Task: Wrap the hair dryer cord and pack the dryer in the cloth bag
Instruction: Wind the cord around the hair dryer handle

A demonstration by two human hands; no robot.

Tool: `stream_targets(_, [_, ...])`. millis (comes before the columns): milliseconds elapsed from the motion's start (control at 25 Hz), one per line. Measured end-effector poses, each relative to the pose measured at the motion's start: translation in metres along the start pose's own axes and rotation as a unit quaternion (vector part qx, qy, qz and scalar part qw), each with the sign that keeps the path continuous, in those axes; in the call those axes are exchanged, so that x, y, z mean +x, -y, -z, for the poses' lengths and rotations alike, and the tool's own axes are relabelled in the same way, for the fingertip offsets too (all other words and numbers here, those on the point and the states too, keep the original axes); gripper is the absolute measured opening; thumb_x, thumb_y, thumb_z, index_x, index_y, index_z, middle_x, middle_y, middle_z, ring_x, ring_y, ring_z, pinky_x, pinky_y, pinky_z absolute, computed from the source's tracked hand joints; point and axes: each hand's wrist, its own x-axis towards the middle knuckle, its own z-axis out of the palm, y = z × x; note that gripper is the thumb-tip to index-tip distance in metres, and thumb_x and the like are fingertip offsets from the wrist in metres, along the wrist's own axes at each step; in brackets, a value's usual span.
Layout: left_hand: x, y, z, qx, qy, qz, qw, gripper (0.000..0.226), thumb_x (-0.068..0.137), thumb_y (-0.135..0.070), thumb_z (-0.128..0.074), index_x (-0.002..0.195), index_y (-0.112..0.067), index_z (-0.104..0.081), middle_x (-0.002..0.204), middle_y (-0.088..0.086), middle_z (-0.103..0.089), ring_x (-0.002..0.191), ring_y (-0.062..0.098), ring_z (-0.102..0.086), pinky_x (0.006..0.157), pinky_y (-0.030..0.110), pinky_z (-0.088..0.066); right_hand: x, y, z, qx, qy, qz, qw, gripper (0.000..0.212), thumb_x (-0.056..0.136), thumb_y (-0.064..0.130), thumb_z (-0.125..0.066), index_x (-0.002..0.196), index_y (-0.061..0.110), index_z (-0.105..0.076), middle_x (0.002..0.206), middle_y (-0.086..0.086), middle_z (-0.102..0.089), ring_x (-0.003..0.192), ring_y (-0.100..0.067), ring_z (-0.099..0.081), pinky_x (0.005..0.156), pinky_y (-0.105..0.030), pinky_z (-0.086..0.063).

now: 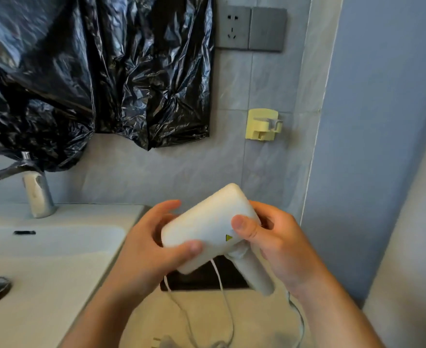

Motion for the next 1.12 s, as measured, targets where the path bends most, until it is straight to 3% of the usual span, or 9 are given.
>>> stream_targets(120, [-0.011,-0.002,-0.006,0.106,0.086,-0.046,0.99,0.078,0.042,-0.046,-0.085,0.116,-0.039,-0.061,0.098,-0.011,-0.071,0.085,0.01,-0.07,0.063,0.025,-0.057,-0.014,-0.003,-0.008,-0.064,-0.015,0.046,0.997,0.032,0.069,0.036,-0.076,0.094,0.018,-0.07,0.081,-0.007,-0.071,0.078,-0.027,-0.067,0.068,-0.047,-0.057])
stream_targets(240, [-0.011,0.002,-0.013,0.101,0.047,-0.071,0.991,0.069,0.042,-0.046,-0.083,0.108,-0.035,-0.066,0.097,-0.014,-0.071,0.082,0.007,-0.069,0.057,0.018,-0.053,-0.014,-0.002,-0.011,-0.081,-0.047,0.065,0.994,0.038,0.061,0.032,-0.084,0.097,0.029,-0.071,0.089,0.001,-0.075,0.087,-0.018,-0.071,0.078,-0.045,-0.059])
stream_targets(360, [-0.01,0.005,-0.016,0.084,0.004,-0.083,0.993,0.063,0.043,-0.038,-0.086,0.103,-0.036,-0.066,0.096,-0.016,-0.07,0.083,0.005,-0.068,0.056,0.014,-0.051,-0.01,-0.002,-0.013,-0.036,-0.016,0.056,0.998,0.035,0.071,0.022,-0.08,0.105,0.022,-0.069,0.099,-0.005,-0.074,0.097,-0.023,-0.069,0.086,-0.041,-0.057])
stream_targets(520, [-0.011,0.005,-0.026,0.027,-0.028,-0.106,0.994,0.053,0.054,-0.021,-0.083,0.104,-0.028,-0.068,0.089,-0.005,-0.071,0.075,0.009,-0.068,0.051,0.016,-0.05,-0.008,0.002,-0.023,-0.048,-0.121,0.001,0.991,0.063,0.058,0.057,-0.079,0.11,0.024,-0.066,0.1,0.003,-0.073,0.095,-0.015,-0.069,0.082,-0.037,-0.057])
stream_targets(600, [-0.011,0.004,-0.027,0.039,-0.056,-0.134,0.989,0.053,0.056,-0.022,-0.084,0.104,-0.031,-0.066,0.091,-0.009,-0.071,0.078,0.008,-0.068,0.054,0.016,-0.051,-0.009,0.006,-0.027,-0.084,-0.166,-0.035,0.982,0.088,0.042,0.075,-0.074,0.116,0.029,-0.06,0.104,0.008,-0.069,0.096,-0.01,-0.066,0.083,-0.038,-0.055])
stream_targets(640, [-0.011,0.003,-0.026,0.044,-0.07,-0.141,0.987,0.053,0.055,-0.023,-0.084,0.103,-0.034,-0.065,0.093,-0.012,-0.07,0.081,0.006,-0.067,0.056,0.016,-0.052,-0.011,0.008,-0.028,-0.092,-0.173,-0.038,0.98,0.086,0.044,0.076,-0.073,0.114,0.029,-0.062,0.101,0.011,-0.07,0.093,-0.007,-0.066,0.08,-0.035,-0.055])
stream_targets(800, [-0.011,0.003,-0.018,0.051,-0.087,-0.143,0.984,0.053,0.054,-0.025,-0.084,0.101,-0.039,-0.064,0.094,-0.017,-0.069,0.084,0.004,-0.066,0.059,0.015,-0.052,-0.02,0.022,-0.03,-0.056,-0.114,-0.041,0.991,0.022,0.082,0.04,-0.068,0.09,0.021,-0.075,0.054,0.019,-0.065,0.047,0.004,-0.055,0.043,-0.01,-0.037])
stream_targets(960, [-0.007,0.005,-0.011,0.01,-0.071,-0.118,0.99,0.053,0.053,-0.034,-0.083,0.103,-0.035,-0.067,0.093,-0.012,-0.071,0.082,0.008,-0.068,0.059,0.02,-0.053,-0.014,0.014,-0.028,0.047,-0.155,-0.072,0.984,0.014,0.089,0.022,-0.06,0.094,0.014,-0.071,0.071,0.001,-0.062,0.042,-0.004,-0.033,0.032,-0.012,-0.022])
stream_targets(1120, [-0.006,0.002,-0.015,0.008,-0.069,-0.129,0.989,0.054,0.054,-0.036,-0.082,0.105,-0.037,-0.065,0.096,-0.012,-0.07,0.085,0.007,-0.068,0.062,0.025,-0.058,-0.011,0.013,-0.025,0.147,-0.178,-0.06,0.971,0.024,0.092,0.004,-0.048,0.091,0.007,-0.071,0.08,-0.01,-0.068,0.04,-0.006,-0.03,0.032,-0.015,-0.016])
